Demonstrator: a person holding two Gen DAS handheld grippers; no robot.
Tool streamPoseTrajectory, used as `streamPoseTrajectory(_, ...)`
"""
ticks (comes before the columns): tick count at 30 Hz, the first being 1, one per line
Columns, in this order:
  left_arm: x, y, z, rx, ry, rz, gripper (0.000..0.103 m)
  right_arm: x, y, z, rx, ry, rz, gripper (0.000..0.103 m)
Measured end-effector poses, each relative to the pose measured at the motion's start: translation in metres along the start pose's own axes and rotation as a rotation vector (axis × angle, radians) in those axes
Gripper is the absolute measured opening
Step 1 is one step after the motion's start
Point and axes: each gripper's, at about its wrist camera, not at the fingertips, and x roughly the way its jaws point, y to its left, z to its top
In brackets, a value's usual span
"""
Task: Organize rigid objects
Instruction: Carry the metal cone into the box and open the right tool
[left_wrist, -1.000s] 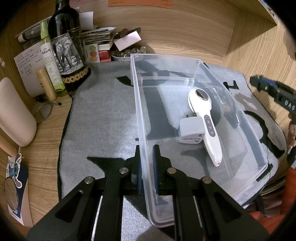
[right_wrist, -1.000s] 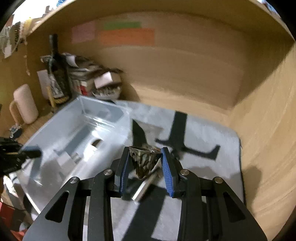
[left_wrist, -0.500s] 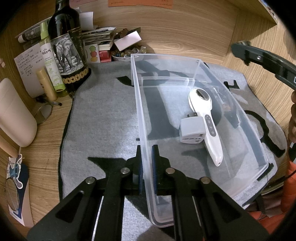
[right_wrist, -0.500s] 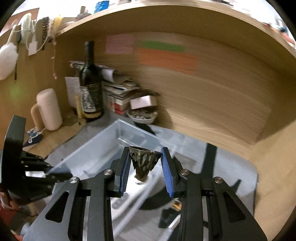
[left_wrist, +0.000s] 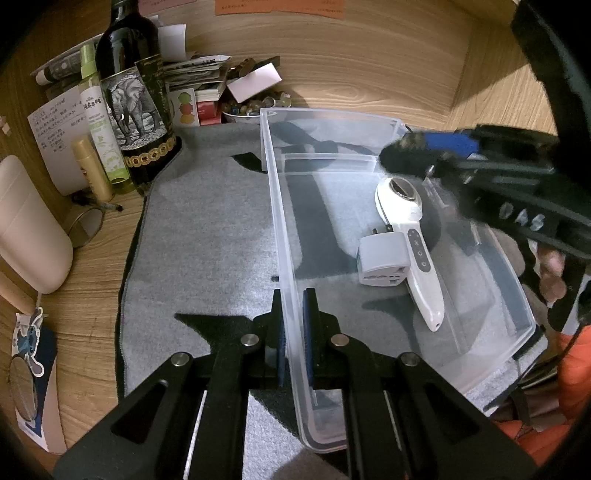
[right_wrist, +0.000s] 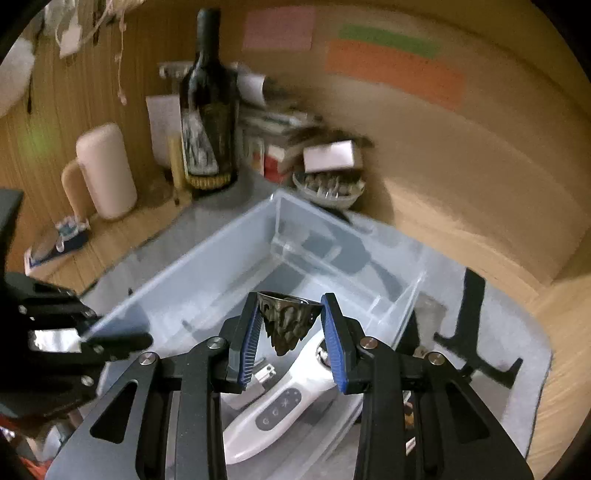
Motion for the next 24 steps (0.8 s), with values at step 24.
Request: streamPoseTrajectory(24, 0.000, -0.001, 0.001, 0.001, 0.000, 0.004, 0.008, 0.000, 0.005, -0.004, -0.019, 0.048, 0.001, 0.041)
